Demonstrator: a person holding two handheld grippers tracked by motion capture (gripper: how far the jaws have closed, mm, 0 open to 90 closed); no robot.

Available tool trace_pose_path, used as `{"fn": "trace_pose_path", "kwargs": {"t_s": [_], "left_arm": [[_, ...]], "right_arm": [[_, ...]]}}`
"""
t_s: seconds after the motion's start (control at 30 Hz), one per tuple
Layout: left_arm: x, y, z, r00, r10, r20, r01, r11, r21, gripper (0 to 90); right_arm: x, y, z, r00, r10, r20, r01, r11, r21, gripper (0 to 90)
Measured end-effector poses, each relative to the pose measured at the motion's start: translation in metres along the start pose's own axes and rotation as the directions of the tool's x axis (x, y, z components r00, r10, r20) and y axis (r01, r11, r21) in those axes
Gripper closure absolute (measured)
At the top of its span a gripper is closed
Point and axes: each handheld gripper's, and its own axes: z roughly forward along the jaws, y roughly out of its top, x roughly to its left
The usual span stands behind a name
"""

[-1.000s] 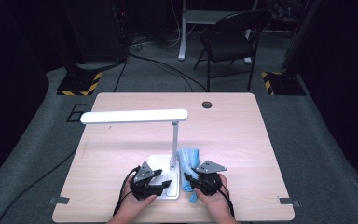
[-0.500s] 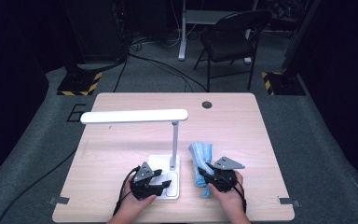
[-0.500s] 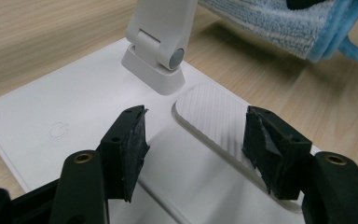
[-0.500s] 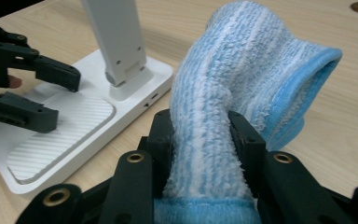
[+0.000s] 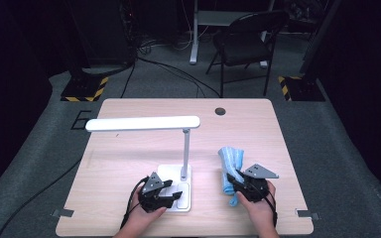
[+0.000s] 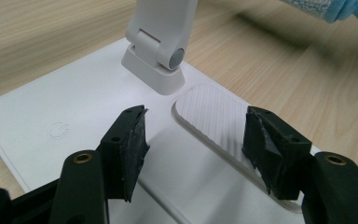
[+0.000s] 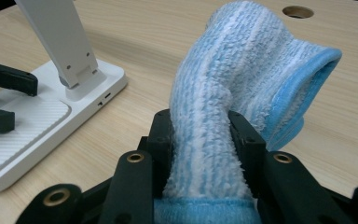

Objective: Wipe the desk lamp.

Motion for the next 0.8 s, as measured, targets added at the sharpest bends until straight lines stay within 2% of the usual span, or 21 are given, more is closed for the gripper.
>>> {"fn": "trace_pose_path", "kwargs": {"t_s": [0.13,0.17,0.27,0.33,0.37,0.43,0.57,0.63,0.73,0.8], "left_arm": [[0.0,0.0,0.0,1.0,-0.003,0.0,0.003,1.0,-0.001,39.2],[0.0,0.0,0.0,1.0,-0.004,0.001,0.004,1.0,-0.001,39.2],[0.001,0.0,-0.001,1.0,-0.002,0.01,0.002,1.0,0.008,39.1],[0.001,0.0,-0.001,0.9999,-0.002,0.012,0.002,1.0,0.009,39.1],[0.001,0.0,-0.001,0.9999,-0.003,0.014,0.003,1.0,0.009,39.0],[0.001,0.0,-0.001,0.9999,-0.001,0.016,0.001,1.0,0.009,39.0],[0.002,0.0,-0.001,0.9998,0.007,0.018,-0.007,0.9999,0.01,38.6],[0.001,0.0,0.0,0.9999,-0.006,0.015,0.006,1.0,-0.001,38.5],[0.003,0.0,-0.001,0.9999,0.006,0.016,-0.006,1.0,-0.003,38.3],[0.004,0.0,-0.002,0.9995,0.009,0.032,-0.009,0.9999,0.01,38.3]], "right_arm": [[-0.005,-0.005,-0.004,0.9996,-0.001,0.027,0.001,1.0,0.012,65.8],[-0.011,-0.009,-0.003,0.9992,0.023,0.033,-0.024,0.999,0.023,65.8],[-0.017,-0.015,0.003,0.998,0.029,0.057,-0.032,0.998,0.045,64.8],[-0.018,-0.018,0.005,0.9978,0.022,0.063,-0.026,0.998,0.063,63.5],[-0.02,-0.023,0.01,0.9971,0.017,0.075,-0.025,0.995,0.099,60.6],[-0.02,-0.025,0.012,0.9971,0.017,0.074,-0.024,0.994,0.105,58.3],[-0.018,-0.023,0.012,0.9965,0.014,0.082,-0.021,0.997,0.079,53.8],[-0.018,-0.023,0.011,0.9971,0.01,0.076,-0.017,0.996,0.087,52.4],[-0.017,-0.022,0.01,0.9974,0.016,0.07,-0.021,0.997,0.079,51.3],[-0.016,-0.019,0.007,0.997,0.009,0.077,-0.013,0.998,0.053,49.8]]}}
